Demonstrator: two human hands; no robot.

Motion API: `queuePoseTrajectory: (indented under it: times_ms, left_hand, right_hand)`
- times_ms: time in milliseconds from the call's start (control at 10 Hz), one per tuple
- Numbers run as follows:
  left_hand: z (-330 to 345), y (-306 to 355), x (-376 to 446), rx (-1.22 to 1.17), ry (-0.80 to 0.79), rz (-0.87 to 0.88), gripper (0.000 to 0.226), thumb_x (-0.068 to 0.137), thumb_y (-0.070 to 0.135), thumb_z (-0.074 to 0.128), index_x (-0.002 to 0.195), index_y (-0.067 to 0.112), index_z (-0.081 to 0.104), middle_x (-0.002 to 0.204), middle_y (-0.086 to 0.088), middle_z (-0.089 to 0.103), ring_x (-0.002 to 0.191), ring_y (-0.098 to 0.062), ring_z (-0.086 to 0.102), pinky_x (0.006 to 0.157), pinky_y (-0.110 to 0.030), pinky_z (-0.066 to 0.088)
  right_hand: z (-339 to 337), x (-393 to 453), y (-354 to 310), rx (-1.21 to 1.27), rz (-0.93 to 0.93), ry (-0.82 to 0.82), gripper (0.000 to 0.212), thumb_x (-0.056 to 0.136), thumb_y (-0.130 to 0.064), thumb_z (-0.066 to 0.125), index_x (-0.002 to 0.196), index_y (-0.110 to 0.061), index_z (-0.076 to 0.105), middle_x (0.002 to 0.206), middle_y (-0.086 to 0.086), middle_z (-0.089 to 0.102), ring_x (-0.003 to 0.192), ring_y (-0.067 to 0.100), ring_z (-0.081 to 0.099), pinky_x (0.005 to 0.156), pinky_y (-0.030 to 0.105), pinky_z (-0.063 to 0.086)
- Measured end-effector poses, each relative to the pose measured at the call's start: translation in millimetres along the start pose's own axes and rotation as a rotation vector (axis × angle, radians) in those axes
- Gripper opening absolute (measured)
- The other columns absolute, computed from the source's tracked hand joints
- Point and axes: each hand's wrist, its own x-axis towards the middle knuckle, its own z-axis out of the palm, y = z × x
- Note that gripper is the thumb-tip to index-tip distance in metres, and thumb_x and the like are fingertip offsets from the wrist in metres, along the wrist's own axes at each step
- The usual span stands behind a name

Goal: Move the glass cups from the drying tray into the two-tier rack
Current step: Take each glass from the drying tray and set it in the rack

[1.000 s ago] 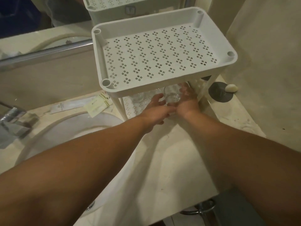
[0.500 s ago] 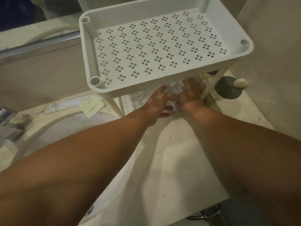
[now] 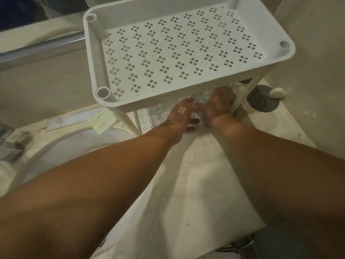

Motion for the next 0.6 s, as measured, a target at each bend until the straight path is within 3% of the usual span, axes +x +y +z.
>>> queuePoseTrajectory:
  times_ms: [100,200,300,400,500,600]
  left_hand:
    - [-2,-3,-6,0.033,0.043,0.029,0.044,0.093,0.02,0.057,0.137,0.024,0.053,0.111,0.001,0.064,0.102,-0.027,0.065,0.084,-0.038,0.055]
    - [-6,-9,-13,0.094,0.056,0.05,0.038,0.091,0.02,0.061,0.128,0.025,0.057,0.113,-0.002,0.066,0.1,-0.026,0.066,0.088,-0.04,0.055]
    - [-11,-15,-26,0.122,0.06,0.048,0.036,0.091,0.015,0.06,0.126,0.025,0.06,0.112,0.0,0.067,0.097,-0.022,0.066,0.088,-0.039,0.053]
    - [-20,-20,-43,0.176,0.074,0.074,0.039,0.09,0.013,0.059,0.127,0.023,0.06,0.112,0.001,0.068,0.095,-0.018,0.067,0.073,-0.03,0.051]
    - [-31,-28,-62,0.268,0.081,0.128,0.045,0.085,0.007,0.058,0.128,0.021,0.061,0.116,-0.001,0.067,0.086,-0.009,0.065,0.063,-0.019,0.047]
    - [-44,-34,-84,0.329,0.074,0.203,0.042,0.089,0.009,0.059,0.13,0.017,0.061,0.118,-0.003,0.064,0.086,-0.006,0.063,0.054,-0.01,0.046]
  right_hand:
    - [-4,-16,-6,-0.018,0.037,0.111,0.076,0.092,-0.05,0.057,0.142,-0.001,0.029,0.144,0.019,0.037,0.136,0.03,0.036,0.109,0.032,0.029]
    - [-5,-34,1,0.179,-0.01,0.121,0.064,0.085,-0.022,0.071,0.137,-0.003,0.039,0.134,0.024,0.043,0.119,0.035,0.047,0.087,0.027,0.034]
    - [-4,-46,0,0.23,-0.043,0.13,0.069,0.08,-0.018,0.075,0.139,-0.015,0.04,0.136,0.017,0.044,0.118,0.031,0.05,0.088,0.027,0.038]
    - [-6,-69,-10,0.328,0.041,0.049,0.067,0.081,-0.008,0.074,0.136,-0.029,0.041,0.138,0.008,0.041,0.117,0.025,0.054,0.097,0.033,0.048]
    - [-7,-96,-14,0.339,0.063,0.037,0.059,0.081,-0.01,0.074,0.127,-0.033,0.045,0.124,0.004,0.049,0.104,0.023,0.06,0.088,0.041,0.055]
    - [-14,-130,-24,0.333,0.017,0.046,0.048,0.083,-0.017,0.072,0.125,-0.026,0.05,0.116,0.004,0.053,0.1,0.018,0.058,0.083,0.033,0.051]
